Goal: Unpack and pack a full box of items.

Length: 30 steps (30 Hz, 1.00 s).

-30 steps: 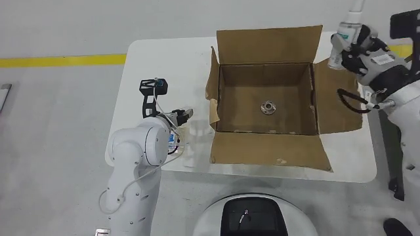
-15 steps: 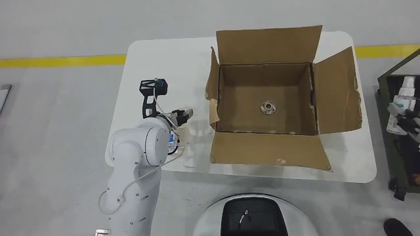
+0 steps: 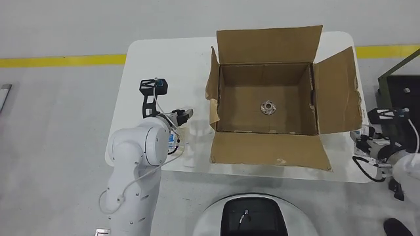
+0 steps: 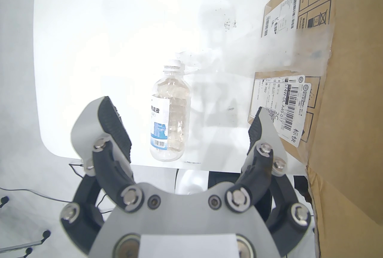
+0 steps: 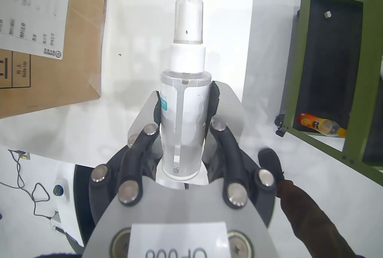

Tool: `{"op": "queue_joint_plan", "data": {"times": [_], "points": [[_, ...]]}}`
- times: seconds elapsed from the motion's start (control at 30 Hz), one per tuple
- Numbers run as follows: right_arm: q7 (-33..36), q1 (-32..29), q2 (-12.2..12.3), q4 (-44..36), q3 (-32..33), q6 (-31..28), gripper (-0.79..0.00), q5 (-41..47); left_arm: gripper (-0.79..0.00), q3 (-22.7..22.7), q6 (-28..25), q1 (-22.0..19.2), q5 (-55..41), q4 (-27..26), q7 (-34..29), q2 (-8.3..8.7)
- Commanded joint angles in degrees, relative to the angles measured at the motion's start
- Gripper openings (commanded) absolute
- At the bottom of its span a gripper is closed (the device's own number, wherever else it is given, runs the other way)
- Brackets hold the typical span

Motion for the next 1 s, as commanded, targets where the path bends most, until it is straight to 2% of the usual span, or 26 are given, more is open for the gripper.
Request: {"op": "queue_joint_plan", "data": {"times": [0.0, 0.23, 0.27, 0.37, 0.43, 0.5, 0.63, 0.97], "points": [[0.3, 0.5, 0.0, 1.0, -1.1, -0.4, -0.785, -0.4, 0.000, 0.0, 0.0, 0.0, 0.0, 0.0, 0.0, 0.00], [1.4, 3.1, 0.3, 3.6, -4.8, -1.6, -0.782, -3.7, 0.000, 0.0, 0.0, 0.0, 0.0, 0.0, 0.0, 0.00], [1.8, 3.4, 0.3, 4.0, -5.4, -1.9, -0.742, -4.2, 0.000, 0.0, 0.0, 0.0, 0.0, 0.0, 0.0, 0.00], [2.2, 4.4, 0.4, 5.4, -6.8, -2.4, -0.727, -5.1, 0.000, 0.0, 0.0, 0.0, 0.0, 0.0, 0.0, 0.00], [2.3, 4.9, 0.4, 6.1, -7.5, -2.4, -0.674, -5.4, 0.000, 0.0, 0.0, 0.0, 0.0, 0.0, 0.0, 0.00], [2.4, 5.3, 0.4, 6.6, -8.1, -2.3, -0.582, -5.6, 0.000, 0.0, 0.0, 0.0, 0.0, 0.0, 0.0, 0.00], [2.8, 5.9, 0.5, 7.2, -8.8, -2.4, -0.517, -6.0, 0.000, 0.0, 0.0, 0.0, 0.0, 0.0, 0.0, 0.00], [3.4, 6.5, 0.7, 7.8, -9.2, -2.8, -0.428, -5.8, 0.000, 0.0, 0.0, 0.0, 0.0, 0.0, 0.0, 0.00]]}}
